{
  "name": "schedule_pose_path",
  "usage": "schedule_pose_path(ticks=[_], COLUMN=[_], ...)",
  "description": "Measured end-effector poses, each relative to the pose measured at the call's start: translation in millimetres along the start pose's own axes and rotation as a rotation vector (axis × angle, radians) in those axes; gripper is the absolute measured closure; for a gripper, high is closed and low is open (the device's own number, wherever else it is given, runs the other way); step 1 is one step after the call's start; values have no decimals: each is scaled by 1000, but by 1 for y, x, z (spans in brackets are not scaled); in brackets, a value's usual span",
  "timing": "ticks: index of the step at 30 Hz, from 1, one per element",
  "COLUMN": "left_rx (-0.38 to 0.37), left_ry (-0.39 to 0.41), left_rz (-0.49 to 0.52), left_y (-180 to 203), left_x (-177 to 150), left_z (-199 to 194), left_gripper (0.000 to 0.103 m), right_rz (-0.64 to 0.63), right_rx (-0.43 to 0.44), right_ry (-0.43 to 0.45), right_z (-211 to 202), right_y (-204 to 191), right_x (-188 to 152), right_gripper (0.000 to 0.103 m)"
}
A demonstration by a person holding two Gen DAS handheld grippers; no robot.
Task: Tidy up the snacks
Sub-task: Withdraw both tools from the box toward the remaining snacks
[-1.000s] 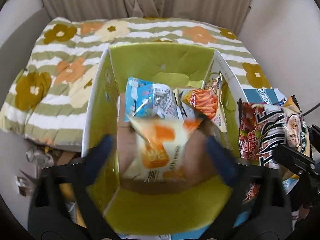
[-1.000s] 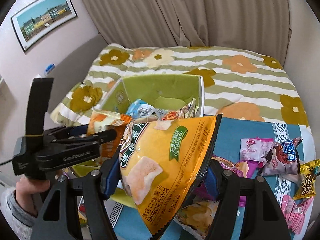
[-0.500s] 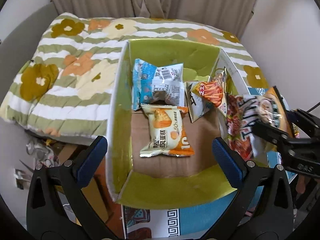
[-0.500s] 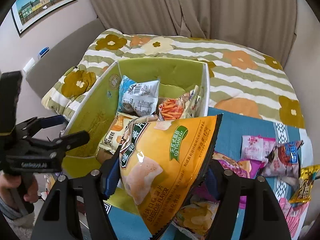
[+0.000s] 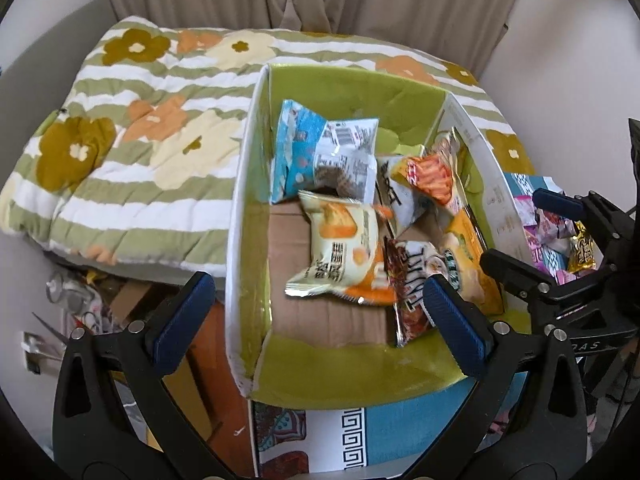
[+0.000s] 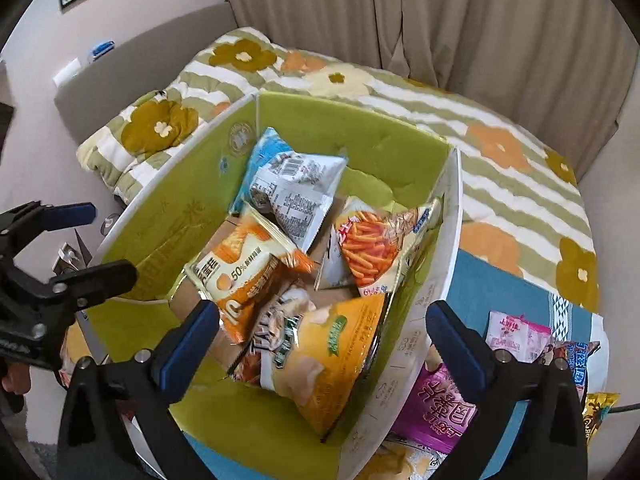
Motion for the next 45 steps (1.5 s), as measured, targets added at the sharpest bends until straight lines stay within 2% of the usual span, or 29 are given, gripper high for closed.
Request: schedule_pose_path(ticks=[7, 15, 22, 27, 32, 40, 45], left_rx=[3, 50, 72, 66, 61, 62, 100], left_ry=[18, 108, 179, 219, 225, 219, 223], left_rz=[8, 29, 50, 42, 35, 37, 79], left_y=[6, 30, 72, 108, 152, 222, 261], left_x=[-1, 3, -4, -20, -45, -86, -114], left_z=[-10, -52, -88, -108, -115, -113, -98], left_gripper=[0, 0, 0, 0, 0, 0, 0], right_rz=[56, 97, 128, 173, 201, 252, 281], right_rx=[2, -11, -10, -17, -49, -54, -56], right_ry=[3, 107, 191, 241, 277, 281, 269], right_z=[-12, -62, -113, -151, -183, -216, -223], right_y=[2, 11, 31, 61, 95, 150, 181], right_x=[0, 3, -13, -38, -70, -131, -170], right_gripper=[0, 0, 0, 0, 0, 0, 0])
Point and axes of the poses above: each gripper's, at about its wrist camera, not at the fingertips, and z roughly the way its jaws point, y to its right, x to its top, the point moved 6 cm from there along z, roughly the way its jaws point, and after that the axes turned 1 degree about z, right-handed, at the moved point
